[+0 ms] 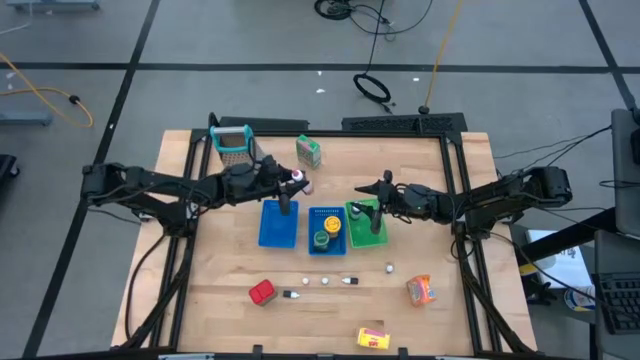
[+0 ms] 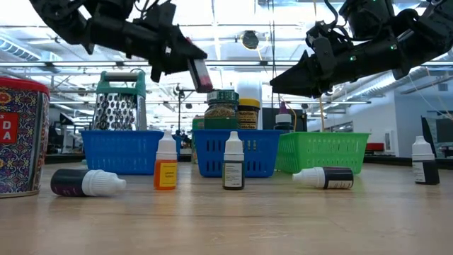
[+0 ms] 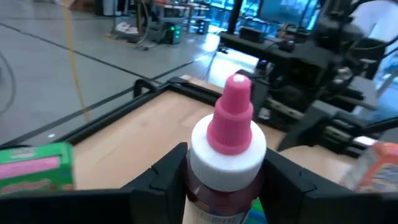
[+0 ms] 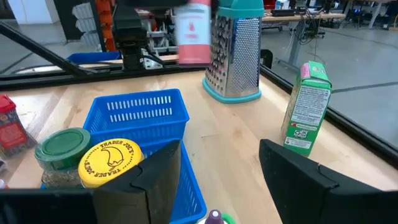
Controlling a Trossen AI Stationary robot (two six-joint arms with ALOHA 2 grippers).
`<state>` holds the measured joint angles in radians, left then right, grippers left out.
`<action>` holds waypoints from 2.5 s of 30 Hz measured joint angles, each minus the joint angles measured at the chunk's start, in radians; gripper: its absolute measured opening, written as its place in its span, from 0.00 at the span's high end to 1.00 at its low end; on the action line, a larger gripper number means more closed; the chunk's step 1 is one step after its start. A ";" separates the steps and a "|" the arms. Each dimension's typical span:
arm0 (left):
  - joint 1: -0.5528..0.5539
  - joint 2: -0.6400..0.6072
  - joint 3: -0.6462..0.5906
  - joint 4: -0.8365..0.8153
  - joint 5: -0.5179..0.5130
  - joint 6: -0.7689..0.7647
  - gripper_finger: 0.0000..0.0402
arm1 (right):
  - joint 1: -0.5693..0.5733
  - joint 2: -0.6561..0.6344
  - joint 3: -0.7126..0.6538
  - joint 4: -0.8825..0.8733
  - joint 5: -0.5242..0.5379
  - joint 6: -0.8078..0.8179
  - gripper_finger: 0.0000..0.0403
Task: Pick & Place Kitchen Items
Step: Put the large pink food color into the green bin
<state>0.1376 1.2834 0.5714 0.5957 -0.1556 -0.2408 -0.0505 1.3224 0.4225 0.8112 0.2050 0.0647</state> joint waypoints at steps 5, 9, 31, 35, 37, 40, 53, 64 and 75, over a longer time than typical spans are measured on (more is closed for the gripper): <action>-0.050 -0.003 0.000 0.004 0.002 -0.023 0.59 | 0.000 0.000 0.000 0.031 -0.064 0.012 0.48; -0.091 -0.003 0.000 0.015 0.002 -0.029 0.65 | 0.000 0.000 0.000 0.084 -0.110 0.042 0.48; -0.224 0.032 0.090 0.048 -0.003 0.053 0.66 | 0.032 0.163 0.254 -0.003 -0.261 0.029 0.48; -0.229 0.075 0.124 0.035 -0.008 0.065 0.61 | 0.036 0.210 0.311 -0.001 -0.321 0.035 0.48; -0.229 0.099 0.138 0.015 -0.024 0.059 0.59 | 0.041 0.219 0.326 0.000 -0.341 0.035 0.48; -0.229 0.130 0.154 0.014 -0.028 0.056 0.59 | 0.047 0.218 0.337 0.000 -0.340 0.023 0.48; -0.229 0.252 0.281 -0.003 0.004 0.082 0.60 | 0.053 0.228 0.338 0.018 -0.339 0.028 0.48; -0.230 0.302 0.336 -0.030 0.018 0.136 0.64 | 0.066 0.226 0.337 -0.015 -0.341 0.002 0.77; -0.228 0.294 0.337 -0.047 -0.001 0.149 0.56 | 0.065 0.229 0.338 -0.041 -0.339 -0.009 0.80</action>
<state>-0.0902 1.5771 0.9087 0.5482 -0.1565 -0.0918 0.0147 1.5509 0.7601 0.7700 -0.1335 0.0555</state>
